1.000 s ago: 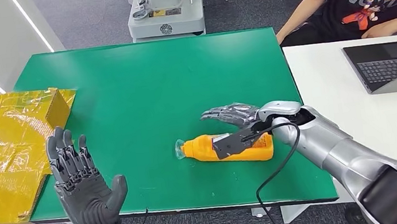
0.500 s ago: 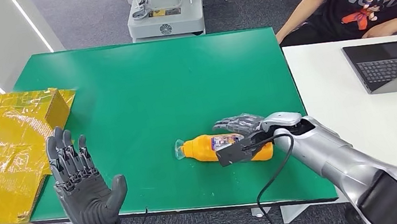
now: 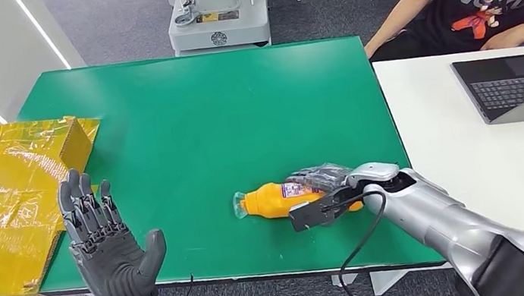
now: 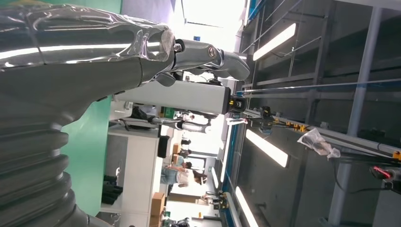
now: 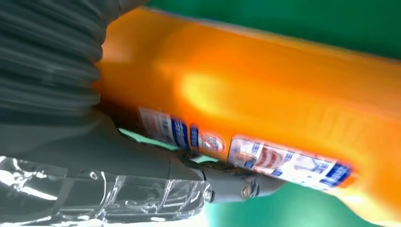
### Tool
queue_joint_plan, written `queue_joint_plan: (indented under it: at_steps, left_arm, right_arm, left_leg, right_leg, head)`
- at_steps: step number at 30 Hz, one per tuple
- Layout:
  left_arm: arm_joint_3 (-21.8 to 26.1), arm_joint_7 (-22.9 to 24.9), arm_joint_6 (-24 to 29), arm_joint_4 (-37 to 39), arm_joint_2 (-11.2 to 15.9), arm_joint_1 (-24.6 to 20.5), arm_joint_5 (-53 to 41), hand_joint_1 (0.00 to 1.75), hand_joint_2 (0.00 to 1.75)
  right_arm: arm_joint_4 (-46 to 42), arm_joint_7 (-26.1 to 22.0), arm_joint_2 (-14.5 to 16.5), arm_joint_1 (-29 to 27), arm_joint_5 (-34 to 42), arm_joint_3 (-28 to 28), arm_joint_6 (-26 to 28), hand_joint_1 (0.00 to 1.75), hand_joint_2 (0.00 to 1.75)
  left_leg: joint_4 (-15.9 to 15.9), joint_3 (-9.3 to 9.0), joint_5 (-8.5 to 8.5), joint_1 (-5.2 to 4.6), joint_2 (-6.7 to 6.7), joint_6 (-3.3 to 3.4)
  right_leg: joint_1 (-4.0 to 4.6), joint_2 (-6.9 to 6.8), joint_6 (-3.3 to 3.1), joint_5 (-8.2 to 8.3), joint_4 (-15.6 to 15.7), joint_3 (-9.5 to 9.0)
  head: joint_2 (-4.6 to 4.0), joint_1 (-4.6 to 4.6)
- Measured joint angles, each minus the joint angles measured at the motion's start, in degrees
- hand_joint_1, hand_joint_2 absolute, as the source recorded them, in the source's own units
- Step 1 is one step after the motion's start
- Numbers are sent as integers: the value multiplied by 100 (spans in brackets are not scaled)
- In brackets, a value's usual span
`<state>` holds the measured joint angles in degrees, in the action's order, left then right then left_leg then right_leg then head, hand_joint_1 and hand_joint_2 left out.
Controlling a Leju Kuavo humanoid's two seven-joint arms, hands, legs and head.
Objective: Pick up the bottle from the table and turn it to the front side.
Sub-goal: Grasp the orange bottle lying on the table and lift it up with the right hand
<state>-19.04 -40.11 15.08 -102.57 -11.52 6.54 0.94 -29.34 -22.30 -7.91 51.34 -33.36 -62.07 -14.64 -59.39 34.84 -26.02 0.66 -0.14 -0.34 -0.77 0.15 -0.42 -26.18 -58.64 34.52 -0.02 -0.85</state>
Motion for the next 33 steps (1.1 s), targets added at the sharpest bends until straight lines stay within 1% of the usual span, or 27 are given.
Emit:
queue_joint_plan:
  at_steps: [4, 9, 12, 13, 14, 16, 17, 18, 27, 30, 33]
  left_arm:
    - [0, 0, 1, 1, 0, 0, 0, 0, 175]
    - [0, 0, -1, 41, 0, 2, 48, 0, 175]
    - [0, 0, -3, 73, -2, 2, 58, 0, 175]
    - [0, 0, -3, 86, -6, 1, 60, 0, 175]
    - [0, 0, -4, 101, -11, 1, 60, 0, 175]
    - [0, 0, -3, 129, -20, 0, 59, 0, 175]
    - [0, 0, -1, 143, -23, 0, 59, 0, 175]
    - [0, 0, 1, 156, -24, 0, 58, 0, 175]
    - [0, 0, 27, 191, -28, 4, 51, 0, 175]
    - [0, 0, 50, 190, -26, 13, 30, 0, 175]
    - [0, 0, 99, 191, -26, 32, 4, 0, 175]
  right_arm:
    - [30, 19, -3, -22, -25, -31, -2, 0, 175]
    - [58, 177, -62, -18, -150, -112, 17, 0, 175]
    - [76, 409, -89, -51, -216, -142, 210, 0, 175]
    - [81, 513, -97, -77, -248, -150, 320, 5, 175]
    - [85, 600, -108, -103, -279, -155, 427, 42, 175]
    - [89, 710, -130, -141, -325, -161, 575, 128, 175]
    - [88, 746, -143, -152, -348, -162, 620, 167, 175]
    - [88, 777, -153, -161, -369, -162, 658, 173, 175]
    - [13, 865, -208, -285, -420, -131, 1181, 175, 175]
    - [-82, 802, -207, -383, -309, -41, 1485, 175, 175]
    - [-232, 685, -196, -553, -127, 134, 1921, 175, 175]
  left_leg:
    - [0, -1, 0, 0, 1, 0]
    - [0, -4, 0, 0, 2, 0]
    - [0, -6, 0, 0, 2, 0]
    - [0, -8, 0, 0, 1, 0]
    - [0, -9, 0, 0, 2, 1]
    - [0, -14, -1, 0, 3, 1]
    - [0, -17, -1, 0, 3, 1]
    - [0, -20, -1, 0, 4, 1]
    - [-1, -26, 1, 0, 4, 4]
    - [-1, -24, 2, 0, 3, 4]
    - [0, -21, 2, 0, 2, 4]
  right_leg:
    - [0, 1, 0, 0, 1, 0]
    - [0, 0, 0, 0, 2, -2]
    - [0, 0, 0, 0, 3, -5]
    - [0, 0, 0, 0, 4, -7]
    - [0, 0, 0, 0, 4, -9]
    - [0, 1, 1, 0, 5, -14]
    - [0, 1, 1, 0, 5, -17]
    - [0, 2, 1, 0, 6, -21]
    - [0, 2, 6, 6, 6, -27]
    - [0, 1, 5, 6, 5, -28]
    - [0, 0, 5, 6, 3, -26]
  head:
    - [0, 1]
    - [0, 0]
    - [0, 0]
    - [0, 0]
    - [0, 0]
    - [0, 0]
    - [0, 1]
    - [0, 1]
    - [0, 1]
    - [-1, 1]
    - [0, 1]
